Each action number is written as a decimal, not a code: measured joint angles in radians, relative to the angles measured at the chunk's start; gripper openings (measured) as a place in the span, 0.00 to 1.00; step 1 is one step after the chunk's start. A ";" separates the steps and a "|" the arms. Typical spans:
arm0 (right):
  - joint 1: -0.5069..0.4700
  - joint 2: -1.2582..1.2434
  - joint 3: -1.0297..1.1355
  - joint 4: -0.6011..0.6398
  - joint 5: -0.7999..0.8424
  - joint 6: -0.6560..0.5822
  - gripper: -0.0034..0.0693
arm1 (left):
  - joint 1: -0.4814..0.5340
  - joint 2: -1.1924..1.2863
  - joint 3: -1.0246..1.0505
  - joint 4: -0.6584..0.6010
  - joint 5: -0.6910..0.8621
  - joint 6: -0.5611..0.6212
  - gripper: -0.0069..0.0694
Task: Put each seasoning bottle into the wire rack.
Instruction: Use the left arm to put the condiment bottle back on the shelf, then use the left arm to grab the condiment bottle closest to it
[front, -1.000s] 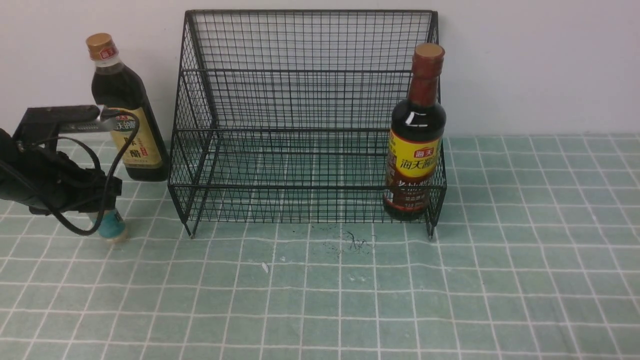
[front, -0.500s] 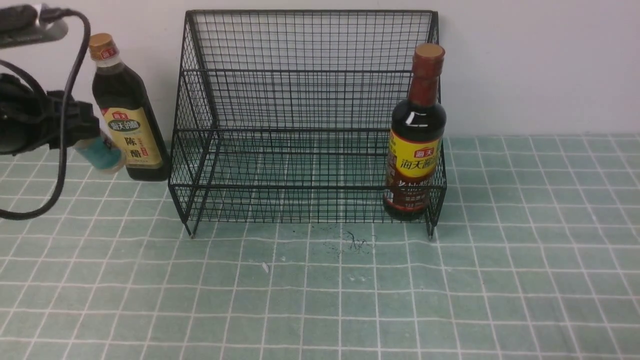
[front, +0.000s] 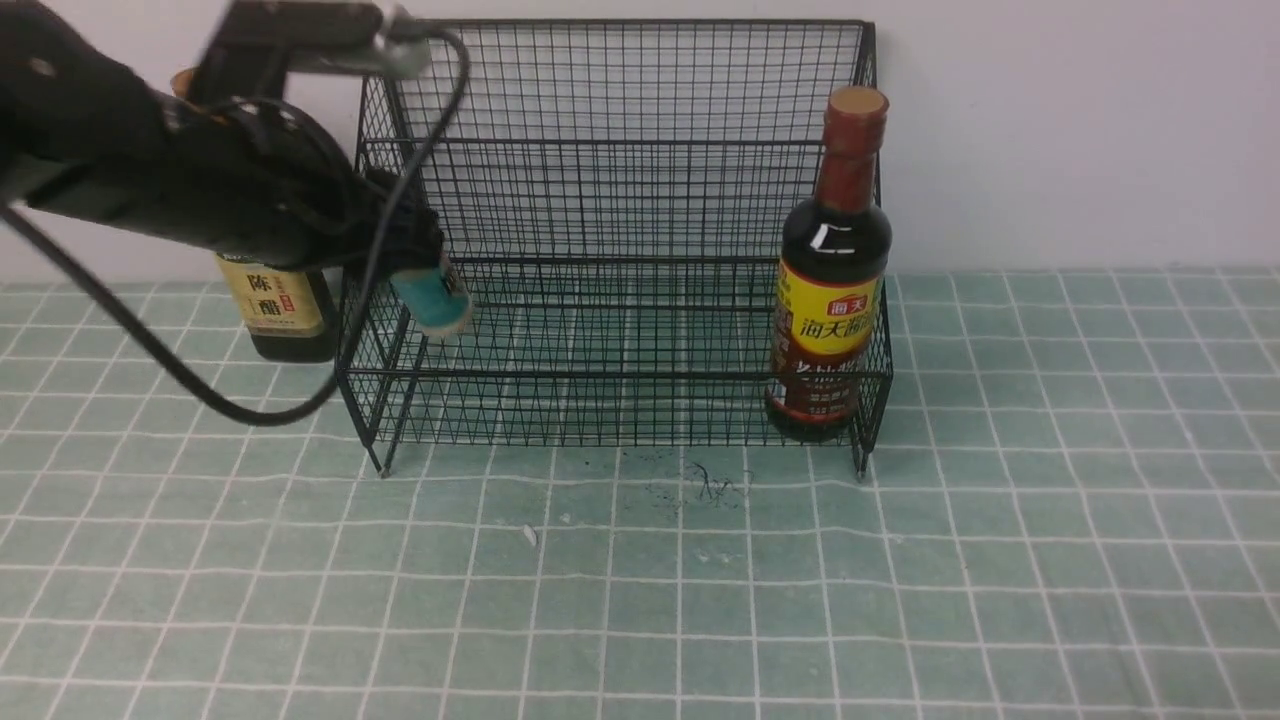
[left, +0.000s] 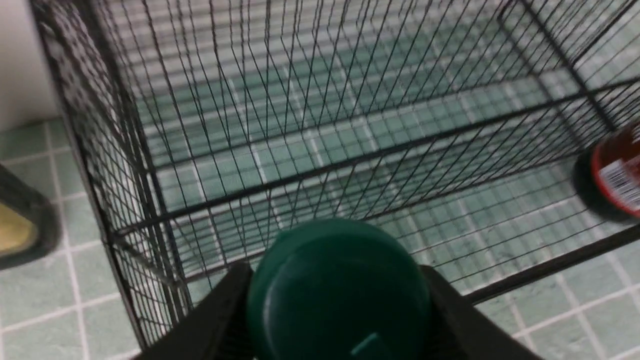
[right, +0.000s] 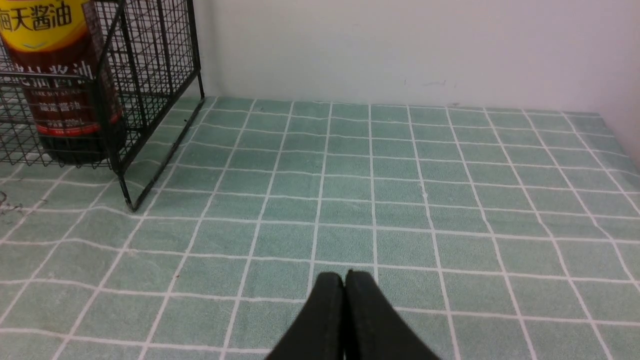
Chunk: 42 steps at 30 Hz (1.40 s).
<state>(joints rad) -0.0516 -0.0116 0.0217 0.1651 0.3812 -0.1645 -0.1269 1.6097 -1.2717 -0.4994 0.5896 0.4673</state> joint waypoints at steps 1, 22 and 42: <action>0.000 0.000 0.000 0.000 0.000 0.000 0.03 | -0.001 0.007 0.000 0.002 -0.003 0.000 0.53; 0.000 0.000 0.000 0.000 0.000 0.000 0.03 | -0.004 0.209 -0.018 0.055 -0.074 0.001 0.62; 0.000 0.000 0.000 0.000 0.000 0.000 0.03 | 0.014 -0.138 -0.066 0.104 -0.086 0.001 0.66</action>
<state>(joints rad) -0.0516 -0.0116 0.0217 0.1651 0.3812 -0.1645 -0.1125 1.4716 -1.3380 -0.3956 0.5039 0.4682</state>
